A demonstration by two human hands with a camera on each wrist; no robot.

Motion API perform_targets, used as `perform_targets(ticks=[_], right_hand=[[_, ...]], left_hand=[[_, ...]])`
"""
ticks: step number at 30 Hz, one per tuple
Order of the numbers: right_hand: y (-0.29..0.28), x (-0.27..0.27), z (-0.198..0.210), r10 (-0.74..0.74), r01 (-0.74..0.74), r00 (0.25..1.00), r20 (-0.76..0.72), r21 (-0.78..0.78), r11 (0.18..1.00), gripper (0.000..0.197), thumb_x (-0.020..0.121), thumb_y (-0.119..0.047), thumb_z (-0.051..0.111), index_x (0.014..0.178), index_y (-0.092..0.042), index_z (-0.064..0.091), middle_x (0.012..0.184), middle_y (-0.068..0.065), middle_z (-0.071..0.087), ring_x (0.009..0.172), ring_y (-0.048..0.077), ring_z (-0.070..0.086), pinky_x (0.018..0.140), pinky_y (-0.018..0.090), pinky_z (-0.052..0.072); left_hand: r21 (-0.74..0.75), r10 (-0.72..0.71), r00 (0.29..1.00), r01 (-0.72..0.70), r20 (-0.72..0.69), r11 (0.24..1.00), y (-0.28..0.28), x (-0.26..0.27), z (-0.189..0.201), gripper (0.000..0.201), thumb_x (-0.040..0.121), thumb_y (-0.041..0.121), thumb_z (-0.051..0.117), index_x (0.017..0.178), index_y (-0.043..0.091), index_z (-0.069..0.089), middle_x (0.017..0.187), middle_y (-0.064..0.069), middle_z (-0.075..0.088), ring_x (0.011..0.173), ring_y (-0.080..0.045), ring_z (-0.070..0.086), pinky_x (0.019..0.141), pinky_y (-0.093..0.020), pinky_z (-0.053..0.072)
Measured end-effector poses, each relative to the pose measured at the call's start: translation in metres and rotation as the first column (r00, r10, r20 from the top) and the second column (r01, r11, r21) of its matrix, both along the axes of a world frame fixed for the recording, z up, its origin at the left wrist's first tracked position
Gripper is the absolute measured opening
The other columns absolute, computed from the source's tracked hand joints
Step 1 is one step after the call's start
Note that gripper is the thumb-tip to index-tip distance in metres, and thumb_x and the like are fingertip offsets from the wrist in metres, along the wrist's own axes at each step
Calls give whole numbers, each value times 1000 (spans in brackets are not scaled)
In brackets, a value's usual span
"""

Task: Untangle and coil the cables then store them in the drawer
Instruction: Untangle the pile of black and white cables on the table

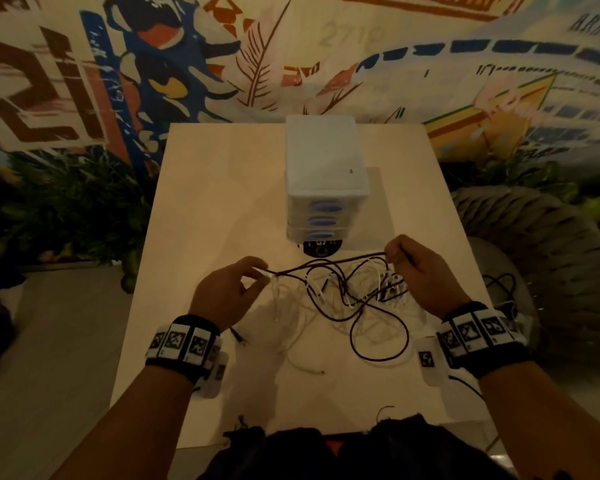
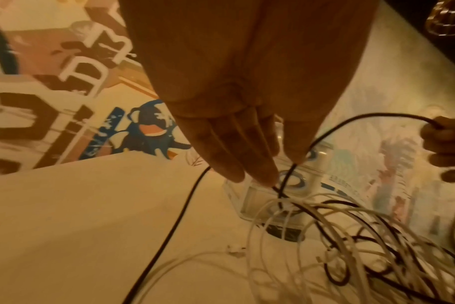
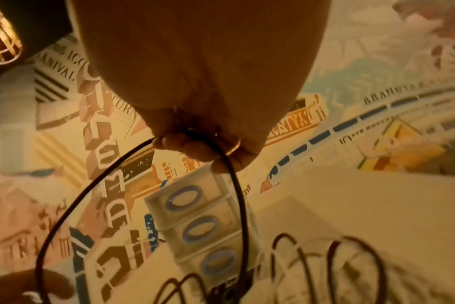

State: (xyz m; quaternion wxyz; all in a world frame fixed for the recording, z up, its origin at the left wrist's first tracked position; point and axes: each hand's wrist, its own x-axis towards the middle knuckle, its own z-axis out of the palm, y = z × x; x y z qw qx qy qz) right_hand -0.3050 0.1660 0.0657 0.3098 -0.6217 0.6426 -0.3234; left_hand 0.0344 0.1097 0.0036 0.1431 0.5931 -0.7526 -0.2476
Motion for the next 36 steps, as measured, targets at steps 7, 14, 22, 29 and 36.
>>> perform_targets(ticks=[7,14,22,29,36], right_hand=[[-10,18,3,-14,13,993,118,15,1000,27,107,-28,44,87,-15,58,77,-10,61,73,7,57,75,22,48],[-22,17,-7,-16,43,984,-180,149,988,23,97,-15,59,115,-25,69,118,-4,69,110,12,62,93,23,46],[-34,103,35,335,-337,905,-264,38,941,23,102,-48,48,93,-28,57,77,-7,63,68,9,58,62,29,43],[-42,84,56,291,-334,927,-237,-167,927,24,103,-37,51,83,-24,56,69,-15,56,66,7,55,60,24,42],[-26,47,53,214,-247,951,-222,-131,960,23,103,-38,50,92,-21,61,63,-8,51,61,8,52,54,20,36]], left_hand=[[-93,-74,988,87,134,992,-2,-38,8,27,97,53,57,107,35,74,96,8,70,82,-17,65,69,-29,48],[-303,-145,988,122,-56,945,-11,-33,40,34,91,60,57,87,34,77,74,12,69,61,-6,54,52,-20,41],[-369,-223,975,206,-4,906,-5,-43,45,38,92,57,46,68,29,58,67,9,51,54,-14,52,45,-25,35],[-27,-137,990,136,-28,990,2,-40,17,29,96,57,55,91,31,67,75,10,68,60,-7,57,58,-32,49],[-87,-53,998,50,-34,995,-12,-36,11,24,101,50,51,112,37,68,94,12,71,69,-7,60,67,-28,51]])
